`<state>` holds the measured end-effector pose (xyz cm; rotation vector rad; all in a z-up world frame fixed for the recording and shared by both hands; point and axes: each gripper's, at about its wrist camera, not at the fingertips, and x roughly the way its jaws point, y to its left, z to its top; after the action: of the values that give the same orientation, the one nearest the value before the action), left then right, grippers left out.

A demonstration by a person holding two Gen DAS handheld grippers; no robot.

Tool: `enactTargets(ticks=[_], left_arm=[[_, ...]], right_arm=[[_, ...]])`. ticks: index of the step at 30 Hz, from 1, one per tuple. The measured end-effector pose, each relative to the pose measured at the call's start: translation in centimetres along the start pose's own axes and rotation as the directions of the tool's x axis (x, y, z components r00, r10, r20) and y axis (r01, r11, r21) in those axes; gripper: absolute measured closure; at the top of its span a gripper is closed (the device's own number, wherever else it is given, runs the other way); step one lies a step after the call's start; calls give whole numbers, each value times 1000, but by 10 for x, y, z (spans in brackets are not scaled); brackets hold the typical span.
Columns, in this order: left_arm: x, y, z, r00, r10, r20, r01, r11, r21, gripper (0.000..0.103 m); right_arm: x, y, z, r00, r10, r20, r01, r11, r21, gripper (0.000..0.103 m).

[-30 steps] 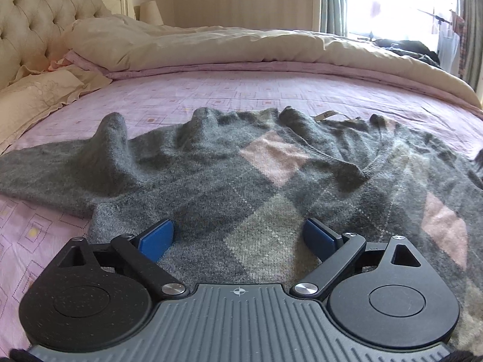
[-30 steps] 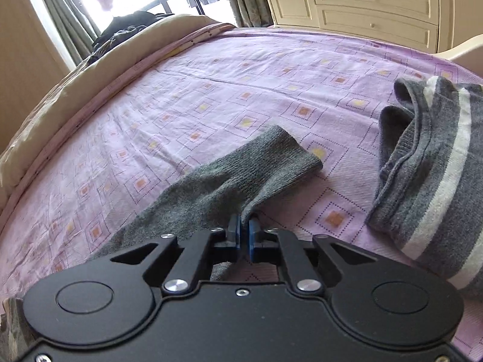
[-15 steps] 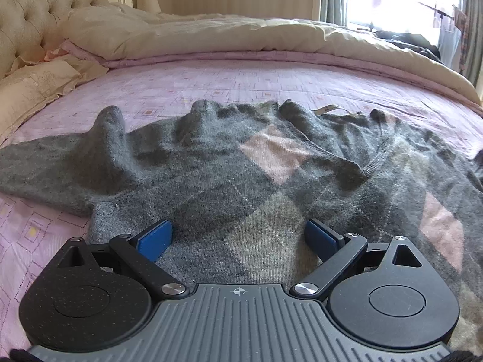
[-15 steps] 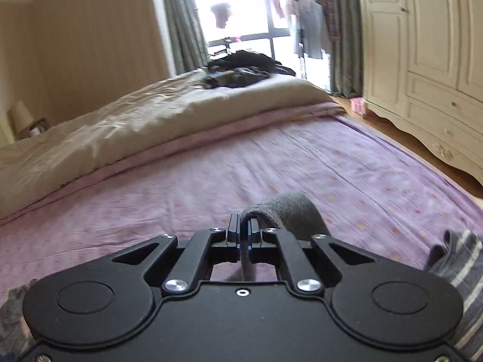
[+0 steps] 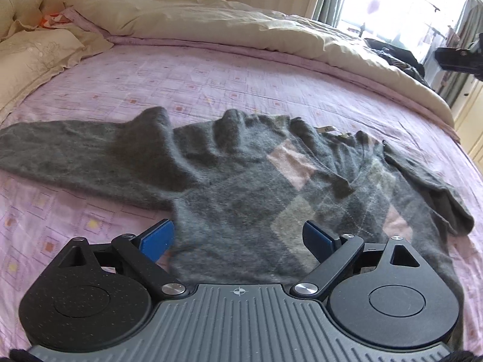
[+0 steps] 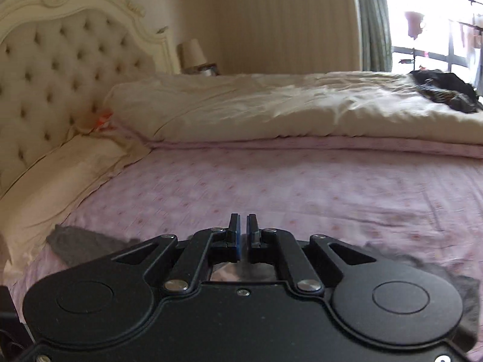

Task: Fold small clothes
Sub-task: 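Lay the held sleeve across the sweater body and open the right tool, then grasp the other sleeve cuff with the left tool and lift it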

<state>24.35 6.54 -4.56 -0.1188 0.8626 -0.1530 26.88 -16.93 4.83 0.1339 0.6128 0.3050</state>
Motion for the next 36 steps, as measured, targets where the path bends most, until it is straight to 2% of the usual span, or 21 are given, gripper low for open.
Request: enactTargets(ticks=[2,5,8,10,12,16,20,23,26,28,30,34,36], left_arm=[[-2,11,-1,1000,5,-9,-5,1000,-4,11],[-5,26,0,1000,18,-19,-18,1000,-9,11],[-5,32,2,999,31,-28,-31,1000,-2,11],[-2,30,6,999,34,-33,-33,999,9,11],[0,22,11,999,22,-37,-21,999,27,11],[7,-12,28,999,-23,-41,27,996,86,11],[19,-63,50,993,-103,-52,111,981,160,11],[34,-104,65,982,-168,-82,181,962,203,11],[56,-143,76,966,-226,-127,250,942,224,16],[73,-165,82,956,-249,-159,280,933,225,19],[97,-187,87,943,-272,-193,311,925,219,22],[138,-218,97,920,-307,-243,352,920,170,30],[156,-229,100,919,-298,-259,343,927,149,30]], right_arm=[[10,10,-21,1000,12,-24,-12,1000,5,94],[10,8,-55,998,-35,-45,35,999,15,89],[4,3,-85,991,-115,-63,116,993,23,74],[-3,-11,-103,980,-188,-64,190,982,19,54],[-14,-25,-119,969,-240,-59,241,970,23,49],[-32,-52,-144,952,-300,-57,303,951,65,49],[-38,-65,-168,940,-337,-47,340,937,81,45],[-36,-72,-192,931,-362,-43,364,929,70,40],[-40,-67,-205,932,-362,26,361,932,36,36],[-38,-68,-205,935,-355,26,354,935,39,27],[-37,-71,-204,939,-344,19,343,938,51,25],[-36,-68,-206,934,-356,34,354,934,48,24],[-37,-69,-208,931,-362,45,359,931,61,24]])
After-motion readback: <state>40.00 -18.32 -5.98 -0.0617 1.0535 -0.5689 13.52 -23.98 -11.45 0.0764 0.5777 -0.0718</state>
